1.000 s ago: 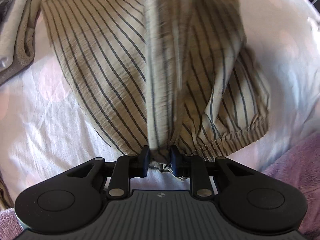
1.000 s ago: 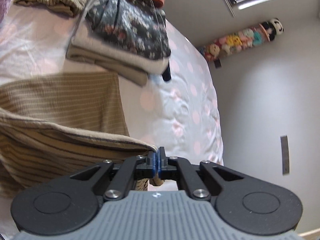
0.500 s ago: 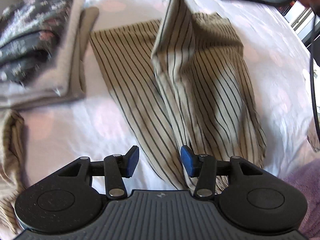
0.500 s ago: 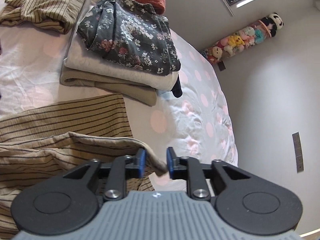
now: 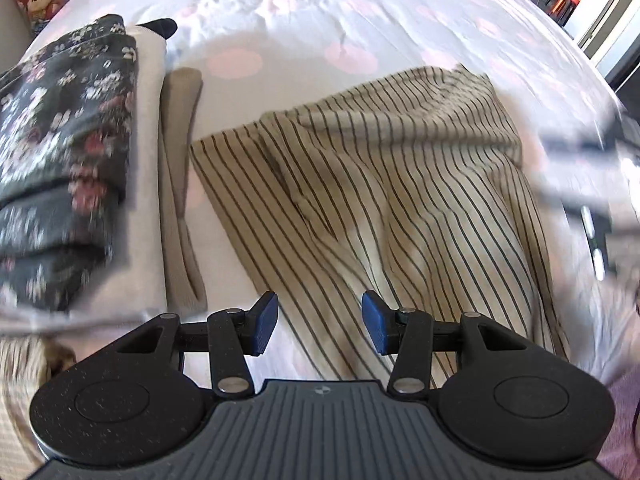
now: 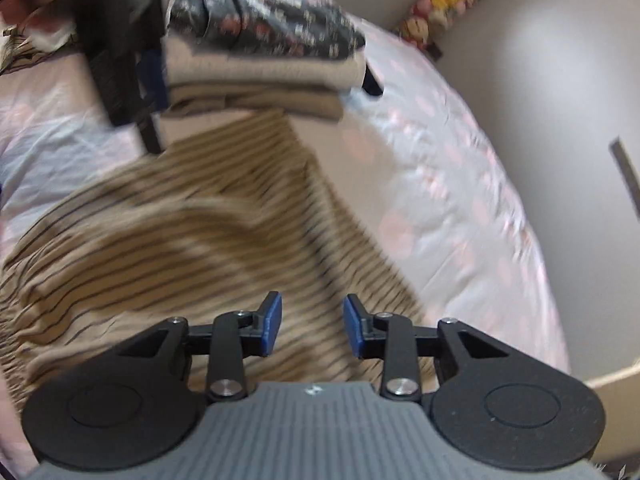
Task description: Fold clothes
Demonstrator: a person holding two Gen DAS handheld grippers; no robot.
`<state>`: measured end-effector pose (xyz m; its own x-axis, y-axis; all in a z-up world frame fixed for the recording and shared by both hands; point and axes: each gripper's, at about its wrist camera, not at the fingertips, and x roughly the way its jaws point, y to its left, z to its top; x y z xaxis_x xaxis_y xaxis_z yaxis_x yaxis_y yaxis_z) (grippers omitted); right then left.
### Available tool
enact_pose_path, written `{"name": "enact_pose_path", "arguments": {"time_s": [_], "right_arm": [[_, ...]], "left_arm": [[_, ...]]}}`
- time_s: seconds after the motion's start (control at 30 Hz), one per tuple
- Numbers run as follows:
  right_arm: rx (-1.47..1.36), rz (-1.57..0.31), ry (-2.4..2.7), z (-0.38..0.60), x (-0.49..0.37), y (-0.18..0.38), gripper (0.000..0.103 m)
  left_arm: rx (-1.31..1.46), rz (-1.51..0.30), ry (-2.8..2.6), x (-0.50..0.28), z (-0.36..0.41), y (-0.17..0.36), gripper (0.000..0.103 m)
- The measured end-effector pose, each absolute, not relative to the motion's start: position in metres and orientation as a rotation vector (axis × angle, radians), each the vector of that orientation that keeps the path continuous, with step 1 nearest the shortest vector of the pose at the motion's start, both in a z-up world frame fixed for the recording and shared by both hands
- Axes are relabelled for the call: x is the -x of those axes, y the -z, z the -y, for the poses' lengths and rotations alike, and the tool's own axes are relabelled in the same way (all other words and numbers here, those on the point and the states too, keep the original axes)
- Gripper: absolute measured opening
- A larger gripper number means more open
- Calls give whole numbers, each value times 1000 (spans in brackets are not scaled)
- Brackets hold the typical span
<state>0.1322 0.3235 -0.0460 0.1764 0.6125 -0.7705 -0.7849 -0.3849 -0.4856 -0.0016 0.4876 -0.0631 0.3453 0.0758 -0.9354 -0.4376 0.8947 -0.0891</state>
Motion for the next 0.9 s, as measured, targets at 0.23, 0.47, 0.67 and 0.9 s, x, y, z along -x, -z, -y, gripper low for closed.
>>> {"name": "enact_pose_path", "arguments": {"time_s": [0.23, 0.47, 0.67, 0.9], "right_arm": [[1199, -403, -1438, -289, -159, 87, 36], [1117, -457, -1372, -302, -204, 88, 36], [1025, -488, -1379, -313, -215, 92, 37], [944, -561, -1332, -300, -209, 111, 37]], "left_arm": [[376, -1122, -361, -36, -523, 85, 48], [492, -1060, -407, -60, -566, 108, 48], [629, -996, -412, -74, -596, 125, 49], [648, -957, -378, -84, -595, 137, 9]]}}
